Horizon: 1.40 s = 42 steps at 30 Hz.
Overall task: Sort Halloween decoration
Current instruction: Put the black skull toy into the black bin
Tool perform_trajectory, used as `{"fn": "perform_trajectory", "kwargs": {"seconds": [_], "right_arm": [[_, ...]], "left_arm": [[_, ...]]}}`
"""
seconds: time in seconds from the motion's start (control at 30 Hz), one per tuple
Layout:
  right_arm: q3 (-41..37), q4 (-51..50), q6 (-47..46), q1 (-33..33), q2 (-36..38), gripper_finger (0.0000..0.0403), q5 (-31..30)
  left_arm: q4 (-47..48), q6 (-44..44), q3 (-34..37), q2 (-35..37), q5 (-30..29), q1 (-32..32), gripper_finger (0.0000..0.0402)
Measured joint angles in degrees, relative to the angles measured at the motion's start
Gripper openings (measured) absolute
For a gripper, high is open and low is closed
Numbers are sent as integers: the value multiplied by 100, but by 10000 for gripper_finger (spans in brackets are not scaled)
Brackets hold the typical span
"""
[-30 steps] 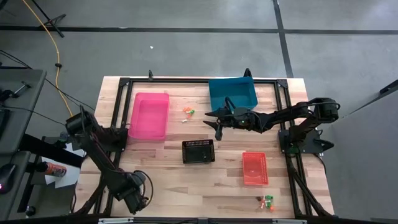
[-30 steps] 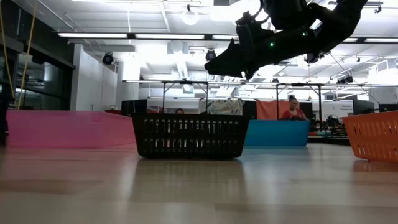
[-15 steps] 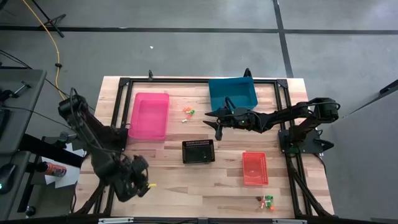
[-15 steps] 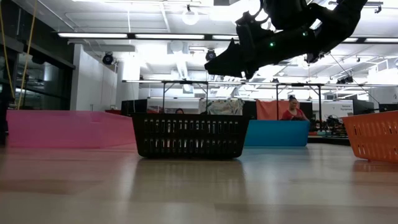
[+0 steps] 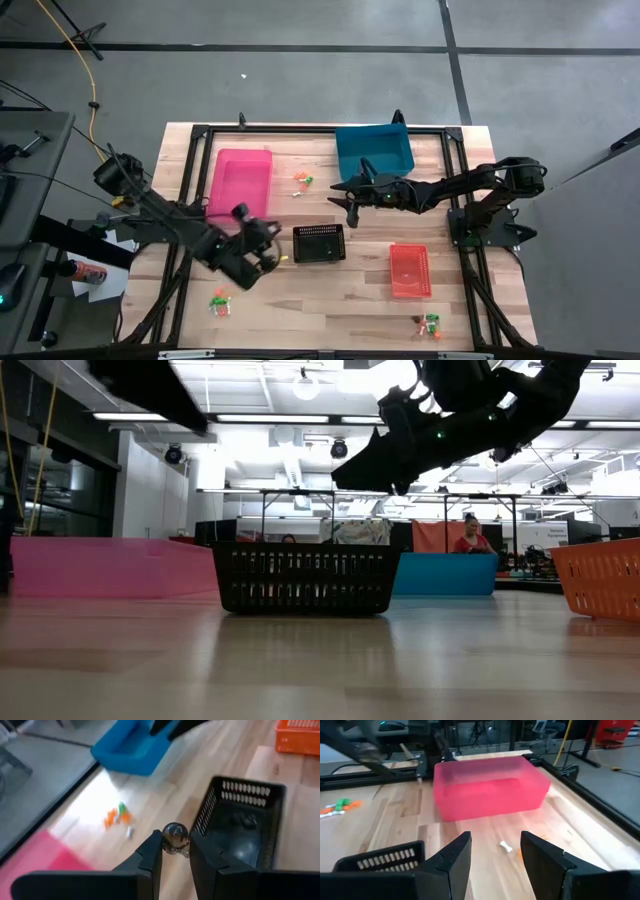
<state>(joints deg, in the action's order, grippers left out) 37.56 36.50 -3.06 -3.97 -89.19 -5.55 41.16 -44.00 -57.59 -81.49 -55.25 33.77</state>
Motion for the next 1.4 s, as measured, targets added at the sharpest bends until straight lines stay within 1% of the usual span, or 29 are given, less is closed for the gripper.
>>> {"fn": "perform_trajectory", "kwargs": {"seconds": [0.07,0.2,0.33,0.5,0.6,0.73,0.87,0.93,1.03,1.17,1.27,1.4], "right_arm": [[0,-34,1,27,0,167,133],[1,-32,3,139,0,167,163],[0,-30,34,254,0,167,170],[0,82,67,388,0,167,280],[2,204,159,509,0,167,330],[0,474,198,738,0,167,553],[0,845,232,1053,0,167,630],[1,1076,381,1216,0,167,603],[0,1444,507,1422,0,167,308],[2,1727,566,1526,0,167,-151],[1,1706,551,1528,0,167,-261],[0,1603,506,1528,0,167,-261]], "left_arm": [[-876,835,228,-3,315,-340,64],[-2632,2193,766,-9,1404,-963,64],[-4120,3013,1264,-9,2429,-1450,64],[-6141,4090,1861,-9,3712,-1865,64],[-7253,4548,2241,-6,4241,-2044,64],[-8380,4760,2785,63,4519,-2228,64],[-9324,4577,3251,103,4787,-2352,64],[-9594,4537,3348,116,4898,-2370,64],[-9648,4567,3360,116,4918,-2364,64],[-9729,4627,3360,116,4916,-2364,65],[-9747,4626,3360,116,4916,-2364,65],[-9684,4666,3360,116,4916,-2364,65]]}}
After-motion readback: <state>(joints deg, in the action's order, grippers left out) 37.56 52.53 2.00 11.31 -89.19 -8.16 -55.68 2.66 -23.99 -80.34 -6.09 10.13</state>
